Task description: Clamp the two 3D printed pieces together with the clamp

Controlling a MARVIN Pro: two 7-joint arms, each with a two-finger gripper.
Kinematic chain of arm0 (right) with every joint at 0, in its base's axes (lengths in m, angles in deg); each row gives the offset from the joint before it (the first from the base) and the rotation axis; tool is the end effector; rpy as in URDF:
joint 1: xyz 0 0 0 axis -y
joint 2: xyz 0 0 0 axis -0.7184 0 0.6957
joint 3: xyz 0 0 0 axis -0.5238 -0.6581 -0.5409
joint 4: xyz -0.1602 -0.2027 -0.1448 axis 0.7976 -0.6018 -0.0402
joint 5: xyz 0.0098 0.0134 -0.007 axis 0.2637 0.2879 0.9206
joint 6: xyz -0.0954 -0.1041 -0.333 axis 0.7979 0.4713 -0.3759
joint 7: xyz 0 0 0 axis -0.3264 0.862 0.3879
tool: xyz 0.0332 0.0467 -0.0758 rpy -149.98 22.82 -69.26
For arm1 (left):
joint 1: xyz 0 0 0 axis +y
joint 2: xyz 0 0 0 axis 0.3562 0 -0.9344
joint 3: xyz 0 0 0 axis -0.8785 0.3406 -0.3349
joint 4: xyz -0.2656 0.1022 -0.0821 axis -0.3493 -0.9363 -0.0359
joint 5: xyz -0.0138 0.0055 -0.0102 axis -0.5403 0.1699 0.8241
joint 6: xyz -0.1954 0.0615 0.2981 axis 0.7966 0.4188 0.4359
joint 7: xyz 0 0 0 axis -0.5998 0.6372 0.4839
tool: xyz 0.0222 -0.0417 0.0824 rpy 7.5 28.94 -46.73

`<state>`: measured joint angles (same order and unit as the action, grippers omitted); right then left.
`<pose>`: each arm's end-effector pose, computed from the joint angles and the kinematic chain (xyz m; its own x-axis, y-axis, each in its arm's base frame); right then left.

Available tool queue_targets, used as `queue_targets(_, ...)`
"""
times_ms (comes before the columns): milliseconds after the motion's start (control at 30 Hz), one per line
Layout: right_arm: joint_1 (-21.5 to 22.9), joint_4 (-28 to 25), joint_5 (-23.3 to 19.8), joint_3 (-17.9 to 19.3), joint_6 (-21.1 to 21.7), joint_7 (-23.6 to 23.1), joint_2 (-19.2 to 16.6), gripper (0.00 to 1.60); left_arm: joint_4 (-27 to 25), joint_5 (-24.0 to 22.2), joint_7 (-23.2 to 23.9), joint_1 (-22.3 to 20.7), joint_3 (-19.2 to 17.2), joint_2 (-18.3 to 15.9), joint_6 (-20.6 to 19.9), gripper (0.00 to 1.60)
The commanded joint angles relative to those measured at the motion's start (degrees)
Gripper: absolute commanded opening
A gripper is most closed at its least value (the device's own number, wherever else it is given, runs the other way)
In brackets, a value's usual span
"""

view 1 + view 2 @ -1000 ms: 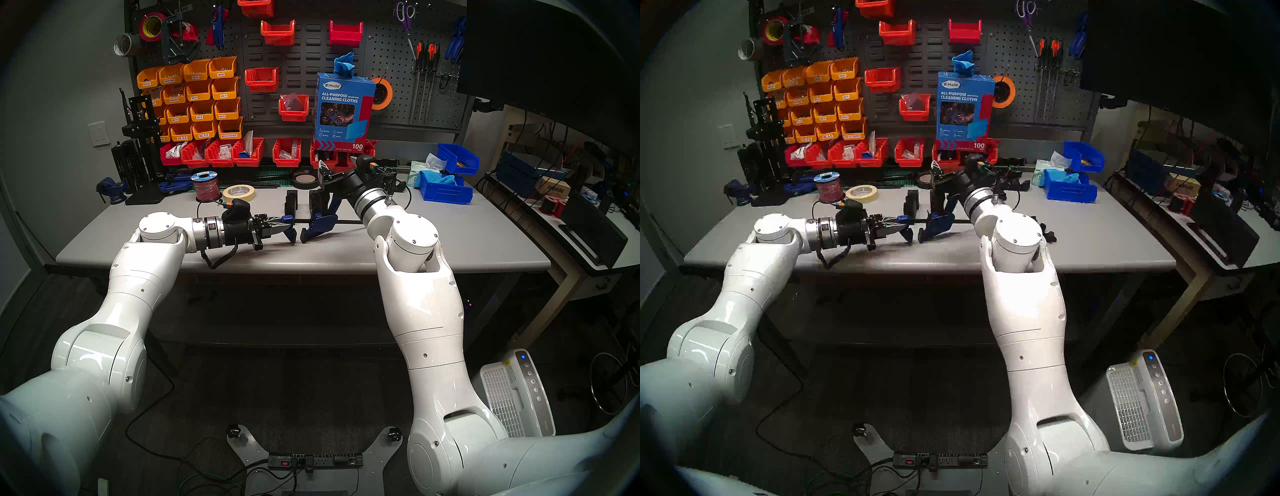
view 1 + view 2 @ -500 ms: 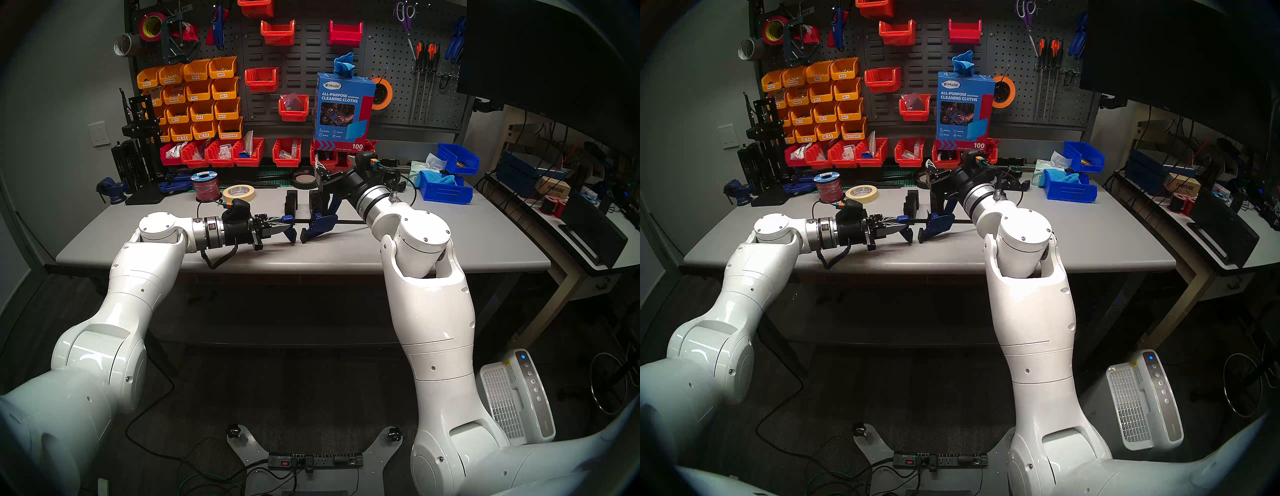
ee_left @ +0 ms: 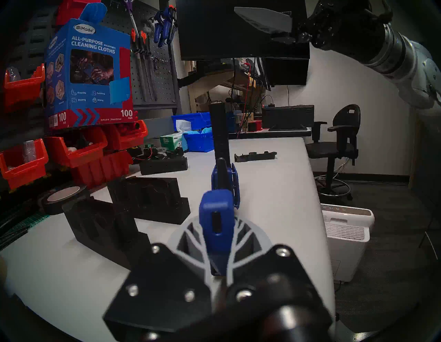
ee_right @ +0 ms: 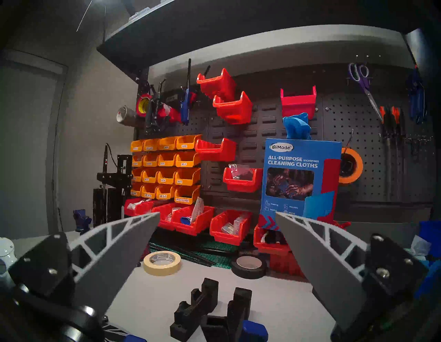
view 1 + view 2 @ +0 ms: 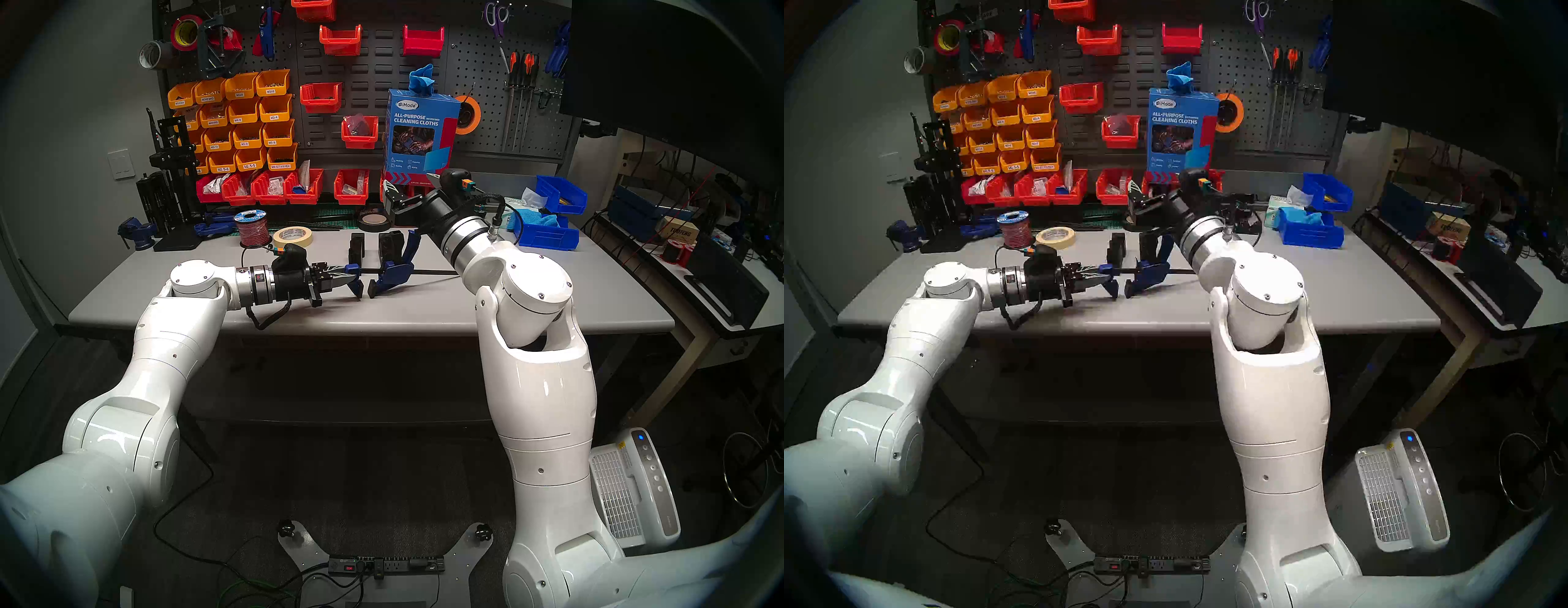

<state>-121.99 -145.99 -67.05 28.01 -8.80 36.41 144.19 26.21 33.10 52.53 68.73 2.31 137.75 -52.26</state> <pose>0.4700 0.1143 -0.0598 -0.2293 -0.0692 0.9709 0.4431 -0.8955 0.0408 0.5927 0.0882 -0.2104 -0.0686 -0.1511 0.9861 -0.9091 -0.3977 -0.1242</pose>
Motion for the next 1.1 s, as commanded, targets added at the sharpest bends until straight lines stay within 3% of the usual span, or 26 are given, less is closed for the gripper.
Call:
queue_targets(0,-4.4,-6.4,-2.4,-2.2,0.7,3.7,-1.9,1.60,-1.0,-0.6,0.2,-1.8,-0.6,-0.1,-0.1,0.00)
queue_targets(533,-15.1,-15.8,-6.6,-10.0,6.5,19.8,-5.5,1.60,-1.0,-0.7,0.5,-1.9,-0.7,-0.1,-0.4,0.00)
queue_targets(767,-15.1,-15.0,-10.2,-13.9,6.1,28.1,-6.9,1.60,-1.0,-0.7,0.6,-1.9,-0.8,-0.1,-0.5,0.00)
queue_targets(1067,-12.0,-11.9,-13.3,-18.3,4.8,35.0,-7.3,1.60,-1.0,-0.6,0.7,-1.9,-0.9,0.0,-0.7,0.00)
